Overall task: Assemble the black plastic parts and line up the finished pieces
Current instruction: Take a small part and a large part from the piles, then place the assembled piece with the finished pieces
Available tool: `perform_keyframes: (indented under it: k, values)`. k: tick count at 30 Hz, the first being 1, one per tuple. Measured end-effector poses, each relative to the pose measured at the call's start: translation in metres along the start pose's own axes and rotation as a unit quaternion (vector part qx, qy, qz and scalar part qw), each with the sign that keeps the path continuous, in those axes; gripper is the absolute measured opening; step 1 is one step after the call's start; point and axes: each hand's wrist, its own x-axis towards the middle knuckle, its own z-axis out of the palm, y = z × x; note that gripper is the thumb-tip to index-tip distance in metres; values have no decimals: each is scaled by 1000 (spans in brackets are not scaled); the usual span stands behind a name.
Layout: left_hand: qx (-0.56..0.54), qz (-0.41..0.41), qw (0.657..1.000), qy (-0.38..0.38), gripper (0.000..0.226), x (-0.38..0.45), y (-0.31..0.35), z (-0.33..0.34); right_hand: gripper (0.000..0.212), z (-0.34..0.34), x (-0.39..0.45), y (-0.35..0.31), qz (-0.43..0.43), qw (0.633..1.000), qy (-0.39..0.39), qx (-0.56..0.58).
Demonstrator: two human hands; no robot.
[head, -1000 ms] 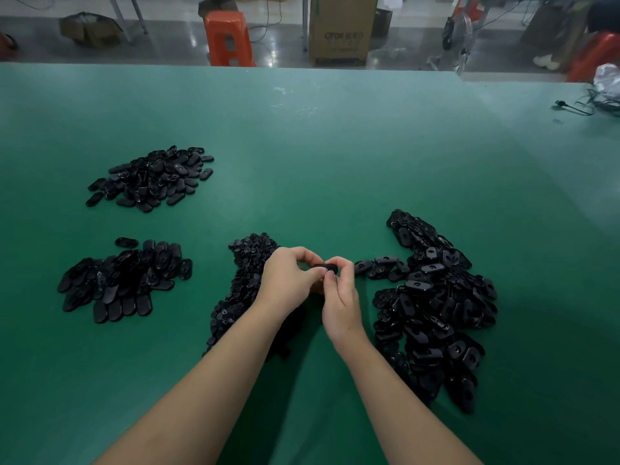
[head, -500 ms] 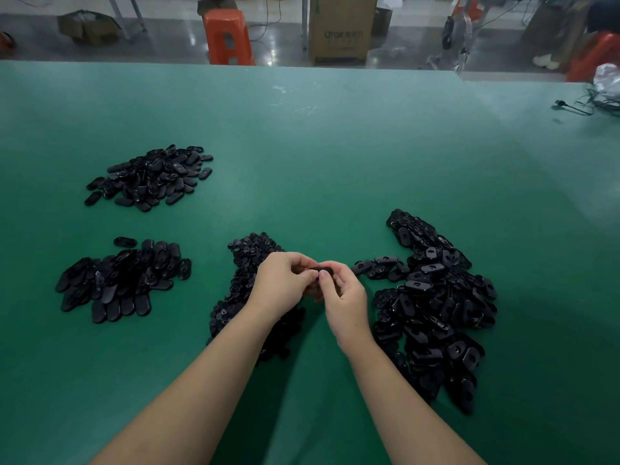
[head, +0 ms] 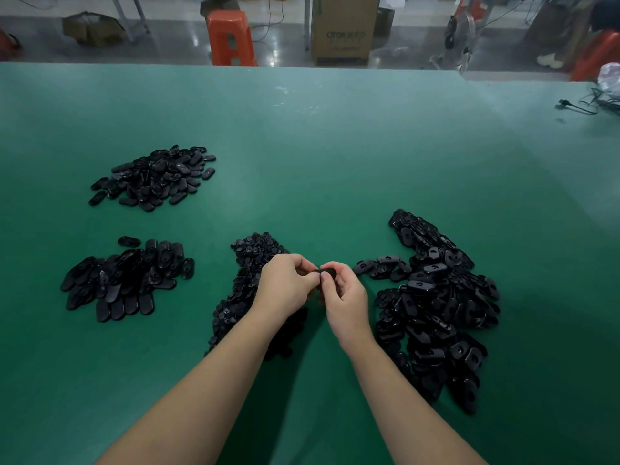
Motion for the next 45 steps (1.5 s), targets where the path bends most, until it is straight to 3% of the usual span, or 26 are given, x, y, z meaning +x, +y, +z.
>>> perform_keyframes:
  k: [15,18,23,30,33,39,42,45]
  values:
    - [34,44,998,23,10,-6,-7,3,20,3,-1,1,-33,999,14,-37]
    - [90,91,991,48,10,-9,-8,-3,10,4,-2,-2,-34,999,10,-30]
    - [170,107,971,129,4,-13,-30,-39,12,4,-5,-4,-15,999,10,-29]
    - [198,-4,924,326,15,-4,-106,-134,14,4,-6,-7,-8,998,-11,-59]
    - [193,-50,911,361,17,0,-135,-161,15,5,-6,-7,-7,998,-12,-67]
    - [166,-95,907,375,18,3,-154,-170,15,6,-6,-8,-7,996,-14,-85]
    - [152,-30,923,353,21,3,-147,-157,15,6,-6,-8,-9,996,-12,-93]
    - [161,67,945,275,17,4,-136,-132,15,6,-7,-8,-11,995,-12,-98]
